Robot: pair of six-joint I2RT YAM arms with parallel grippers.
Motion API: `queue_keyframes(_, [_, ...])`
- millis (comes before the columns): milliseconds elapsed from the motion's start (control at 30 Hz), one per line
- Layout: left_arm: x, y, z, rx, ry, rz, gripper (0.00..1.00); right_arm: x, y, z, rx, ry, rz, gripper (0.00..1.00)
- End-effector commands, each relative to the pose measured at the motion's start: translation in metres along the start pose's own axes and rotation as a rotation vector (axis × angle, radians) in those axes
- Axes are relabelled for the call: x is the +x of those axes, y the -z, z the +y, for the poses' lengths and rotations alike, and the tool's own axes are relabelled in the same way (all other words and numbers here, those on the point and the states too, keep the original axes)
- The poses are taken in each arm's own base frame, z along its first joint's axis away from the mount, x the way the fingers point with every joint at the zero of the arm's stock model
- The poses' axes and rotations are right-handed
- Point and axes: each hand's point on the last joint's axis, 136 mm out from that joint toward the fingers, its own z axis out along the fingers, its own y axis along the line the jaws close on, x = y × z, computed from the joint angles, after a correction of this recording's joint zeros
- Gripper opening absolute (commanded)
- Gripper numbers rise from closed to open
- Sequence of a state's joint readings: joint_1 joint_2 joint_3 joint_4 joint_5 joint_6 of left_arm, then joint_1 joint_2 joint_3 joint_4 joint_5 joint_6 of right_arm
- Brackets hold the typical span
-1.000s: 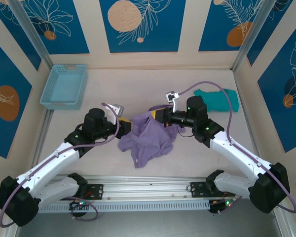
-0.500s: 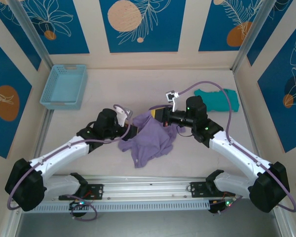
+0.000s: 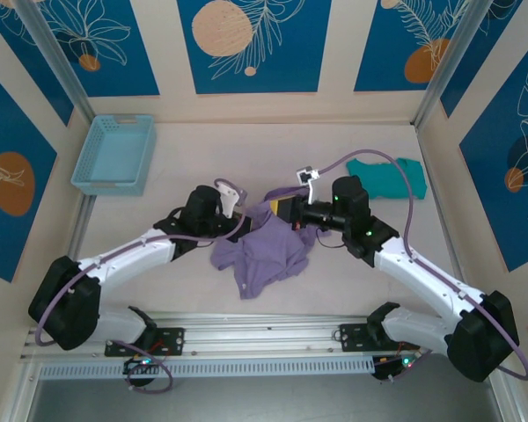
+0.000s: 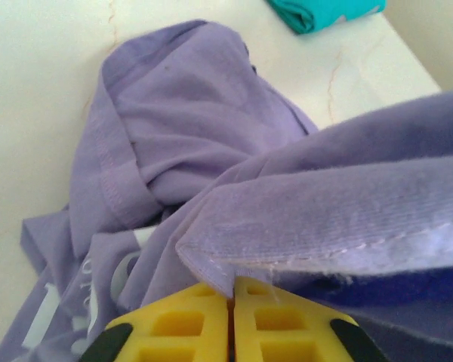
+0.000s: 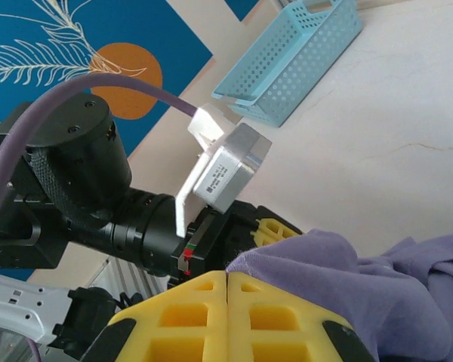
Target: Fold the inside-out t-shirt
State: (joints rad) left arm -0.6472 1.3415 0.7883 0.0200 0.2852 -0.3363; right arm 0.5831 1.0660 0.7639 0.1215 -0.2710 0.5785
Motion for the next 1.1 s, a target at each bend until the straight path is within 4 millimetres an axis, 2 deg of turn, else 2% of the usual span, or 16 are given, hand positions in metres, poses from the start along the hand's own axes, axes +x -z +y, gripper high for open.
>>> queue_keyframes(0, [-0.036,0.011,-0.026,0.126,-0.041,-0.124,0.0,-0.001,0.014,-0.003,0.057,0.056,-0.032,0.0])
queue_keyframes(167, [-0.043,0.042,-0.059,0.299,-0.108,-0.216,0.0,-0.002,0.036,-0.021,0.156,0.077,-0.06,0.0])
queue_keyframes(300, [-0.042,0.067,-0.089,0.46,-0.15,-0.245,0.0,-0.005,0.043,-0.028,0.183,0.073,-0.079,0.0])
queue_keyframes(467, [-0.037,0.093,-0.118,0.636,-0.19,-0.263,0.0,-0.011,0.036,-0.039,0.227,0.019,-0.078,0.0])
queue_keyframes(567, [-0.037,0.107,-0.129,0.702,-0.213,-0.281,0.0,-0.008,0.022,-0.05,0.253,-0.041,-0.02,0.0])
queue_keyframes(600, [-0.038,0.111,-0.132,0.713,-0.219,-0.29,0.0,-0.004,0.017,-0.053,0.261,-0.058,0.016,0.01])
queue_keyframes(667, [-0.04,0.115,-0.133,0.707,-0.221,-0.306,0.0,0.003,0.011,-0.058,0.282,-0.06,0.084,0.11])
queue_keyframes(733, [-0.042,0.115,-0.129,0.668,-0.218,-0.312,0.0,0.006,0.016,-0.058,0.314,-0.005,0.123,0.23])
queue_keyframes(800, [-0.043,0.114,-0.125,0.627,-0.217,-0.313,0.0,0.002,0.028,-0.047,0.311,0.093,0.1,0.32])
queue_keyframes(900, [-0.043,0.112,-0.119,0.58,-0.221,-0.313,0.0,-0.004,0.046,-0.012,0.199,0.254,0.037,0.42])
queue_keyframes(967, [-0.043,0.109,-0.116,0.561,-0.221,-0.31,0.0,0.0,0.052,0.011,0.092,0.314,0.023,0.46])
queue_keyframes(1067, [-0.044,0.107,-0.114,0.554,-0.22,-0.308,0.0,0.018,0.047,0.041,-0.104,0.35,0.069,0.47])
